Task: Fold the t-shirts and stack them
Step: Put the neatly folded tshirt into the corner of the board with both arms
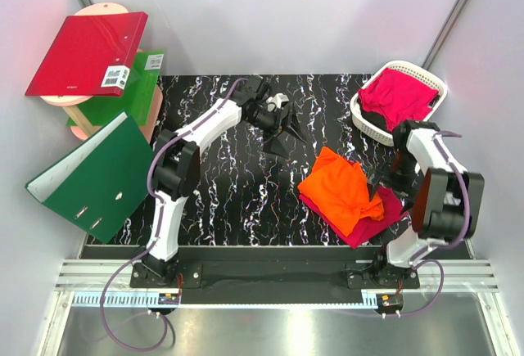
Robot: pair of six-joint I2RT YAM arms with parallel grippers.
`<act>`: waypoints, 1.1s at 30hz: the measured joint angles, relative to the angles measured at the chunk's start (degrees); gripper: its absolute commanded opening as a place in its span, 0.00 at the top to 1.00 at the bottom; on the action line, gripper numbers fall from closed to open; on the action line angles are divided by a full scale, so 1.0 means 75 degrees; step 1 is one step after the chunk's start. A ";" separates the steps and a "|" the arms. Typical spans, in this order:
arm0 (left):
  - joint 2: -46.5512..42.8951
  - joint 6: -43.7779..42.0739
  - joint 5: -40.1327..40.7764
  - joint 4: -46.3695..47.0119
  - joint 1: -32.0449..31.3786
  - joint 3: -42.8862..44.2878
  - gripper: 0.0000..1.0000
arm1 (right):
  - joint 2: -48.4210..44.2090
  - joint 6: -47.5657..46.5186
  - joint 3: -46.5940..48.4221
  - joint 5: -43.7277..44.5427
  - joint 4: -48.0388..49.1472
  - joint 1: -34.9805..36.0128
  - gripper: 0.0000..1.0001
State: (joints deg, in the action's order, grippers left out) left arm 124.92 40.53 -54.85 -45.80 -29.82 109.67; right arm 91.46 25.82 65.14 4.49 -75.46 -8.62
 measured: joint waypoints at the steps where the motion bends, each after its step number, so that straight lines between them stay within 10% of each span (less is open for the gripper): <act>1: 0.0000 -0.0003 0.0000 0.0000 0.0000 0.0006 0.01 | 0.0259 0.0000 -0.0023 -0.0003 0.0076 -0.0009 0.00; 6: -0.0006 -0.0006 0.0000 0.0003 0.0096 0.0029 0.01 | 0.1559 -0.0012 -0.0478 -0.0344 0.0729 -0.0012 0.10; 8: -0.0006 -0.0003 0.0000 0.0003 0.0175 0.0029 0.01 | 0.1926 -0.0038 -0.0647 -0.0720 0.0764 -0.0035 0.51; 9: -0.0006 -0.0003 0.0000 0.0006 0.0219 0.0029 0.01 | 0.2014 -0.0050 -0.0699 -0.0944 0.0731 -0.0044 0.97; 30: -0.0015 0.0000 0.0006 0.0006 0.0554 0.0023 0.01 | 0.2731 -0.0216 0.1475 -0.1195 0.1329 0.0181 1.00; 33: -0.0090 0.0000 0.0009 0.0020 0.0554 -0.0082 0.01 | 0.2769 -0.0423 0.1716 -0.0944 0.1510 0.0399 0.87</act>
State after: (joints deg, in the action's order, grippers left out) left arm 124.25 40.53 -54.78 -45.65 -25.67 109.06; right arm 112.22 22.65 78.02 -2.59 -64.14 -5.63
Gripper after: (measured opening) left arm 0.987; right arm 0.047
